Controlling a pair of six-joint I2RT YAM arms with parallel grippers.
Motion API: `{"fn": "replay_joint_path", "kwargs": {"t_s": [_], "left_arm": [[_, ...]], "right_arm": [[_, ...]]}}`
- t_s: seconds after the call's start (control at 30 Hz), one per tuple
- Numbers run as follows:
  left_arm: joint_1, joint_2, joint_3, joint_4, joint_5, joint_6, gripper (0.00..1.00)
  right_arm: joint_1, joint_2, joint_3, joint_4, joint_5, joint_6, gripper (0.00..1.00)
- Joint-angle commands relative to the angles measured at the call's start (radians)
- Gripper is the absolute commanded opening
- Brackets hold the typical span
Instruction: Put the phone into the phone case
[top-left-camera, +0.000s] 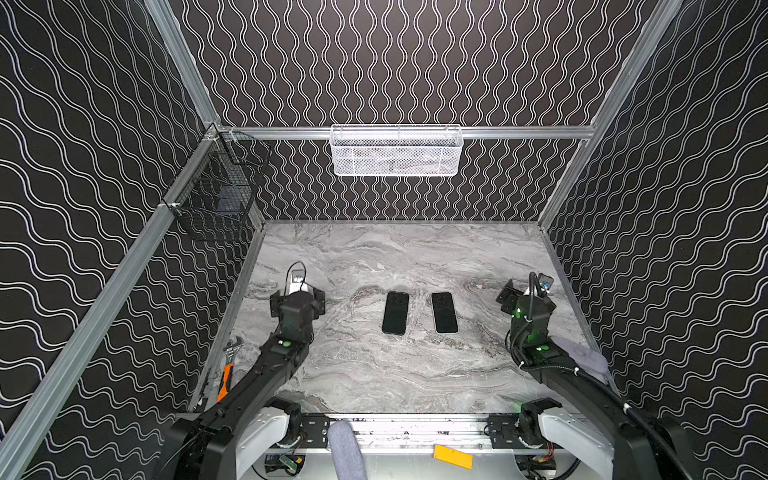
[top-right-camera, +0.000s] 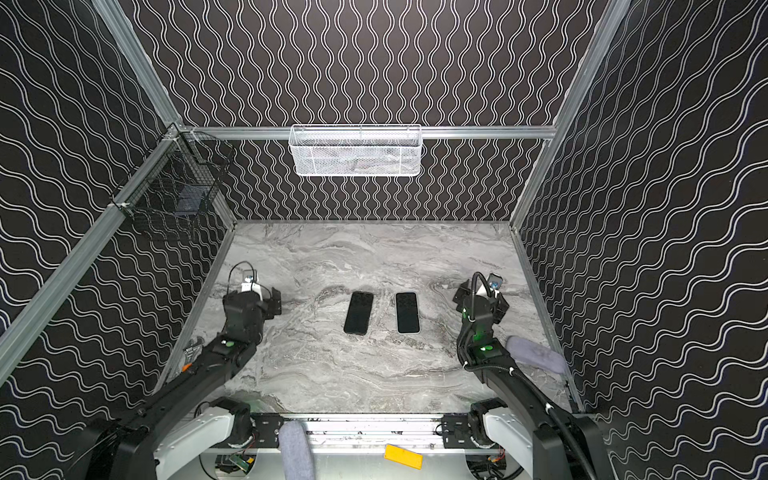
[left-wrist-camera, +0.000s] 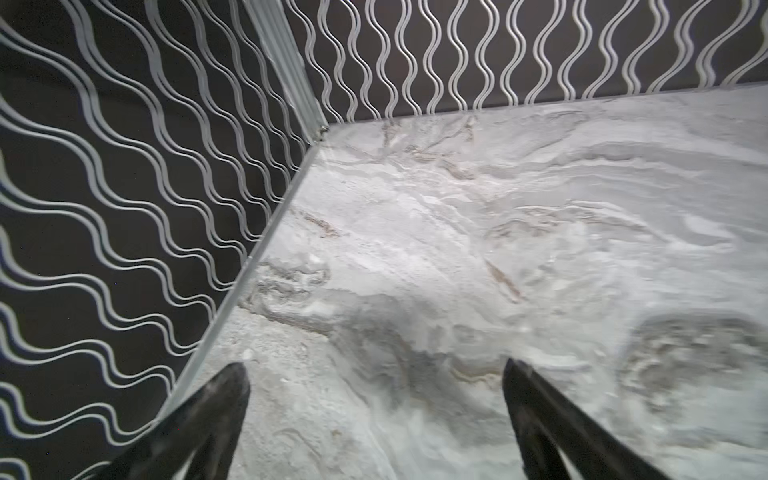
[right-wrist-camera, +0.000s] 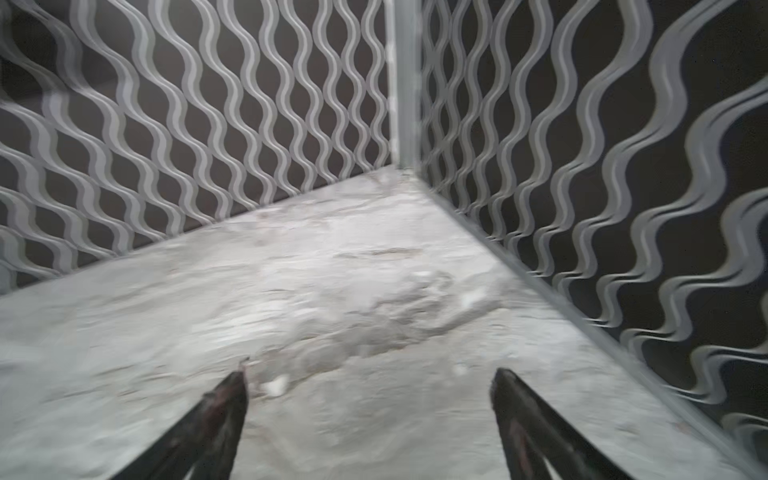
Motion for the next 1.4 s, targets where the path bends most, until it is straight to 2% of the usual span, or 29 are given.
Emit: {"fn": "replay_joint_path", "kwargs": {"t_s": [0.0, 0.1, 0.23, 0.3, 0.37, 0.4, 0.47, 0.53, 0.6, 0.67, 0.7, 0.73, 0.77, 0.83, 0.9, 1.0, 1.37], "left_arm": [[0.03, 0.033, -0.047, 0.307, -0.008, 0.014, 0.99], [0.082, 0.128, -0.08, 0.462, 0.093, 0.015, 0.98], [0.127, 0.279, -0.059, 0.601, 0.132, 0.07, 0.99], [0.171, 0.281, -0.014, 0.495, 0.219, 0.02, 0.99], [0.224, 0.307, -0.04, 0.592, 0.309, -0.052, 0.98], [0.24, 0.34, -0.059, 0.68, 0.354, -0.056, 0.99], [0.244, 0.396, -0.056, 0.721, 0.375, -0.05, 0.99], [0.244, 0.41, -0.017, 0.656, 0.475, -0.012, 0.99], [0.243, 0.47, -0.028, 0.739, 0.539, 0.008, 0.98], [0.243, 0.536, -0.077, 0.909, 0.518, 0.01, 0.98], [0.243, 0.507, -0.065, 0.828, 0.518, 0.006, 0.99], [0.243, 0.5, -0.046, 0.783, 0.529, 0.014, 0.99], [0.242, 0.52, -0.035, 0.8, 0.528, 0.014, 0.98], [0.223, 0.514, -0.009, 0.733, 0.472, 0.012, 0.98], [0.196, 0.526, 0.0, 0.746, 0.424, 0.032, 0.99], [0.178, 0.525, 0.01, 0.727, 0.409, 0.051, 0.99], [0.175, 0.523, 0.013, 0.715, 0.412, 0.051, 0.99]], "right_arm": [[-0.035, 0.067, -0.044, 0.221, 0.097, -0.057, 0.94], [-0.053, 0.162, -0.12, 0.41, 0.068, -0.04, 0.94], [-0.069, 0.32, -0.233, 0.869, 0.008, -0.125, 0.95], [-0.096, 0.39, -0.249, 0.985, -0.019, -0.117, 0.96], [-0.115, 0.453, -0.243, 1.04, -0.06, -0.128, 0.97], [-0.115, 0.462, -0.237, 1.038, -0.099, -0.149, 0.97], [-0.117, 0.431, -0.202, 0.896, -0.175, -0.145, 0.97], [-0.131, 0.424, -0.149, 0.769, -0.274, -0.15, 0.97], [-0.155, 0.474, -0.122, 0.791, -0.343, -0.164, 0.97], [-0.176, 0.529, -0.111, 0.822, -0.343, -0.147, 0.99], [-0.178, 0.538, -0.111, 0.833, -0.347, -0.162, 1.0], [-0.177, 0.522, -0.097, 0.772, -0.349, -0.154, 1.0], [-0.179, 0.511, -0.081, 0.717, -0.352, -0.139, 1.0], [-0.18, 0.511, -0.069, 0.699, -0.355, -0.131, 1.0], [-0.181, 0.53, -0.079, 0.761, -0.356, -0.151, 1.0], [-0.18, 0.519, -0.074, 0.725, -0.354, -0.144, 1.0], [-0.186, 0.532, -0.057, 0.71, -0.373, -0.141, 1.0]]}}
